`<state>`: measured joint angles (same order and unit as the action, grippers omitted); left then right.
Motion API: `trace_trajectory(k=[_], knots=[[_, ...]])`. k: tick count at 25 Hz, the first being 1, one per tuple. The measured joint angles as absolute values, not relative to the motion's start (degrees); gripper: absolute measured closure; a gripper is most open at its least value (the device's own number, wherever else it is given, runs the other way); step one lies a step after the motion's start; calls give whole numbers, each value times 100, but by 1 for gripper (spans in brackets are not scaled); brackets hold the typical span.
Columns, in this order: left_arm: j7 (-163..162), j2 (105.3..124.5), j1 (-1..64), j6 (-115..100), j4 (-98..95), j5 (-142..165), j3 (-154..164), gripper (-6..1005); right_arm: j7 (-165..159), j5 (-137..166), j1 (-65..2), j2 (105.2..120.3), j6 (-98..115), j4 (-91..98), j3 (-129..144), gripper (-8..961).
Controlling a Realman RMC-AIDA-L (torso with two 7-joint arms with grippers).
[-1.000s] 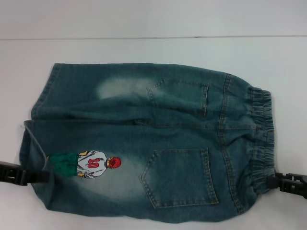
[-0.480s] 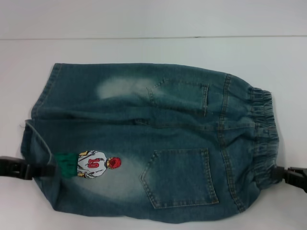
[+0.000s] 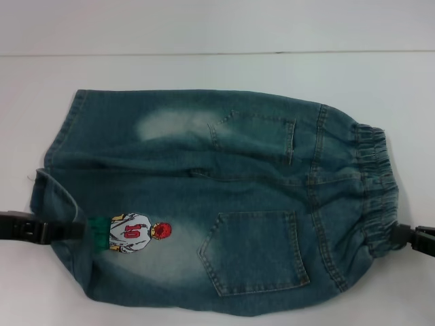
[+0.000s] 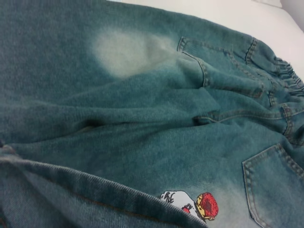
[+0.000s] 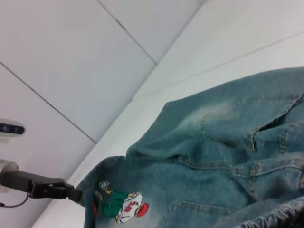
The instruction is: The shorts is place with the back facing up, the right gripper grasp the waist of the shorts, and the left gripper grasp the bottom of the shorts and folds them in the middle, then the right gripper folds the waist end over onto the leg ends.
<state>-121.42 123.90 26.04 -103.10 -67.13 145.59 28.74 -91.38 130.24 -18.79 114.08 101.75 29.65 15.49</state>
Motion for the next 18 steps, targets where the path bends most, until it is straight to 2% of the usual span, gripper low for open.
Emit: trace_trajectory(k=[18], knots=[[-12016,12353,2339,-10002,-6647,14041,2697,992,-9227,12726,-1868,11379,10494,2960,1112,883]])
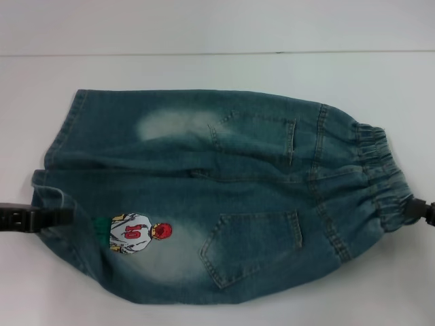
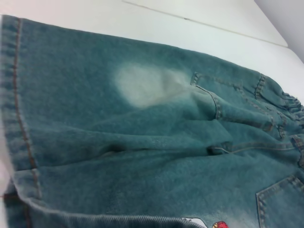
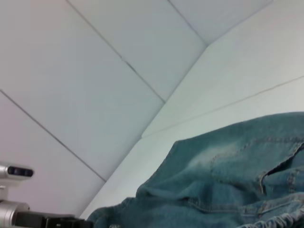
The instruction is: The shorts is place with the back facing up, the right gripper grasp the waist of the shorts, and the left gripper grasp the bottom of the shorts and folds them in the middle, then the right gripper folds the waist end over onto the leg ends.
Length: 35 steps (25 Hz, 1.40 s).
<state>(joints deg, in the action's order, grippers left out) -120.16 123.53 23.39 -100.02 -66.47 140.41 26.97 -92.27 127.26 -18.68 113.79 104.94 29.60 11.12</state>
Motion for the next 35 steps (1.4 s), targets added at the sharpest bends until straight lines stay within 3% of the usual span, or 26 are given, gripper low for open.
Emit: trace_trajectory(k=[15,23,31,35], knots=[[-11847,12224,2404,-8974,-6177,12951,2499,994,-10049,12088,-2008,11389,10304,2897,762,863],[-11648,12208,2436,-8220,-5917,12050,2500,993,-10630,11528,-2124,11507,9567,2816,745,852],[-11154,12115,2767,-7382,-5107,11526,2536,992,-10849,10909,-2407,11481,8785,2440,775,841],[-10906,12105,3017,-6945,-4741,11508,2550,992,-11038,10891,-2617,11539,8377,2417,784,836]])
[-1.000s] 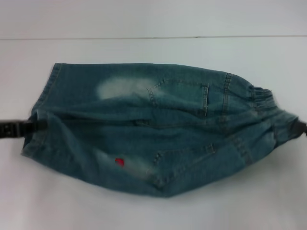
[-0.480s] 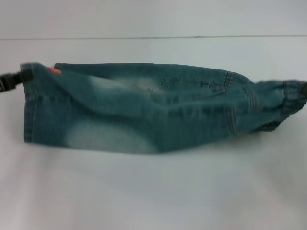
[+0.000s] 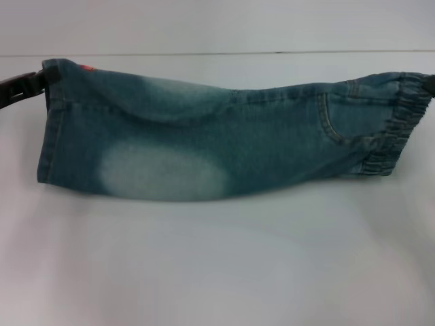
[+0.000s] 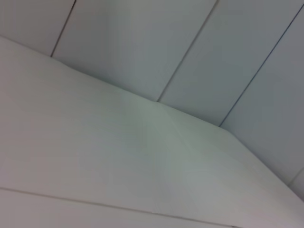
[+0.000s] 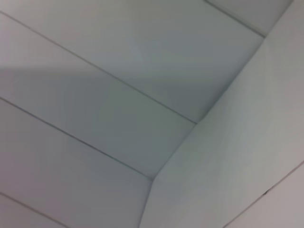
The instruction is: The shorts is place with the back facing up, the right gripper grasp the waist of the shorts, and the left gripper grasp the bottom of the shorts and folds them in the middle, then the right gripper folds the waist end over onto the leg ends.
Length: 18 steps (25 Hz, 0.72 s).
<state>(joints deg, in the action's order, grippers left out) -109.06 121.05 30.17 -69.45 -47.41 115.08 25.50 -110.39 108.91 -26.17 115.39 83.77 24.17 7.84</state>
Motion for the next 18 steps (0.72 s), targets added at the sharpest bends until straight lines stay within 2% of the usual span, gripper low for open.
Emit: trace_trajectory(k=[18], knots=[[-10450,12021,3509,-5763,-3869,11494,2566,992,-11218,10784,-3089,11564,6992,2197,799,812]])
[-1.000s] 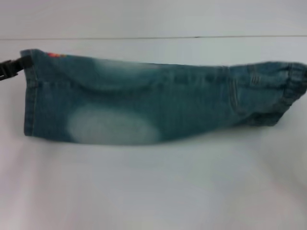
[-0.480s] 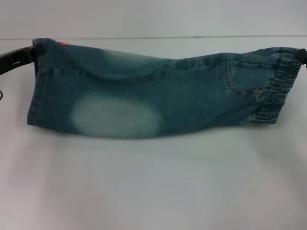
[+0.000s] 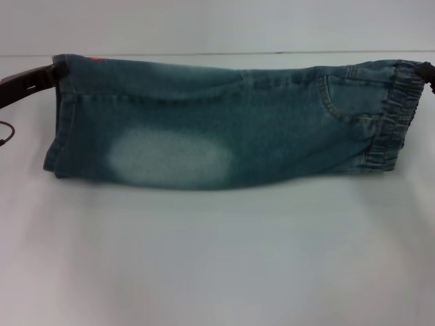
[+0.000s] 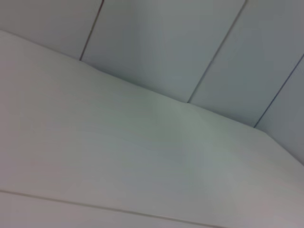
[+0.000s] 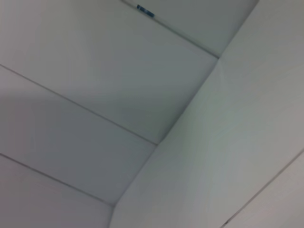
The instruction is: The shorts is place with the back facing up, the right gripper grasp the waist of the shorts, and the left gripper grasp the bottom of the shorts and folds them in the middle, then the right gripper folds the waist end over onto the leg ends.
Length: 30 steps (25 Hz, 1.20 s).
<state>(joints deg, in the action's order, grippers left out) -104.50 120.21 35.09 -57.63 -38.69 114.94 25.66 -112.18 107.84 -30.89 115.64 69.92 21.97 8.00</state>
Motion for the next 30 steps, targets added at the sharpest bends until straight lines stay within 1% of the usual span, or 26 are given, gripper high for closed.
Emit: trace_trajectory(k=[5,9,15,21,23,25,30], knots=[[-10189,12147,3569,-5395,-3843,11457,2564,992,-11012,10733,-3215,11581,6514,2102,794,805],[-10113,12256,3595,-5074,-3841,11442,2563,906,-10798,10732,-3325,11634,6227,2064,806,800],[-10028,12292,3611,-4969,-3833,11442,2571,782,-10584,10753,-3326,11652,6266,2084,815,569],[-10018,12290,3540,-5290,-3994,11442,2576,664,-10233,10772,-2988,11619,6602,2230,1151,432],[-9982,12305,3508,-5510,-4030,11452,2621,625,-10226,10772,-2832,11642,6611,2369,1414,386],[-9968,12320,3442,-5712,-4040,11458,2761,553,-10246,10773,-2674,11667,6619,2492,1689,340],[-9978,12400,3262,-6036,-4023,11436,3052,364,-10295,10777,-2323,11693,6669,2674,2117,147]])
